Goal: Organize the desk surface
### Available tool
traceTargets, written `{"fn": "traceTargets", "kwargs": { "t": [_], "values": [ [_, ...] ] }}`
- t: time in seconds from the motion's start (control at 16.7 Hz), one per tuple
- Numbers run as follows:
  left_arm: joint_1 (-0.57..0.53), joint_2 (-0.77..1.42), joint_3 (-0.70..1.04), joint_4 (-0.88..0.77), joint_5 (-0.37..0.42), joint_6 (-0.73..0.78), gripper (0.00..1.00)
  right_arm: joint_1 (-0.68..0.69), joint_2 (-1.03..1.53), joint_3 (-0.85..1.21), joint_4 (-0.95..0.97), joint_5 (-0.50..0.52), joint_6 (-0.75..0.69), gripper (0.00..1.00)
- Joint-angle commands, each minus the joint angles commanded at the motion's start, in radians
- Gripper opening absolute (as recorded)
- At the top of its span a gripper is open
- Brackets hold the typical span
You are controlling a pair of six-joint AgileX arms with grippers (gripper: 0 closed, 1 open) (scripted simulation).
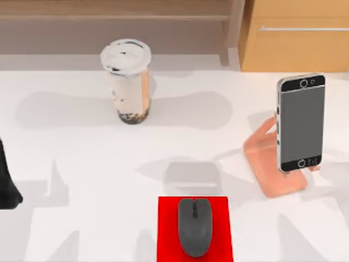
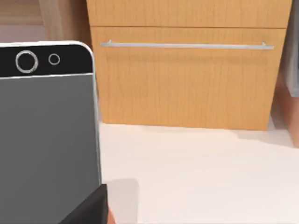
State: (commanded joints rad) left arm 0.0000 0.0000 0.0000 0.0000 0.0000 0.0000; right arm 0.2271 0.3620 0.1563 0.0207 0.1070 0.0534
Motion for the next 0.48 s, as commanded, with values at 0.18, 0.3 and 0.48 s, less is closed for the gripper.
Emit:
{"fn": "traceTargets", "kwargs": {
  "t": [0.18, 0.3, 0.48],
  "values": [
    [0.0, 0.0, 0.0, 0.0, 0.0, 0.0, 1.0, -0.119, -0.205, -0.081, -0.011, -0.056, -0.028, 1.0],
    [0.0, 0.0, 0.0, 0.0, 0.0, 0.0, 1.0, -0.18, -0.298, -0.124, -0.016, -0.085, -0.042, 1.0],
    [0.0, 0.0, 0.0, 0.0, 0.0, 0.0, 1.0, -0.226, -0.361, -0.156, -0.021, -0.107, -0.053, 1.0]
  ]
}}
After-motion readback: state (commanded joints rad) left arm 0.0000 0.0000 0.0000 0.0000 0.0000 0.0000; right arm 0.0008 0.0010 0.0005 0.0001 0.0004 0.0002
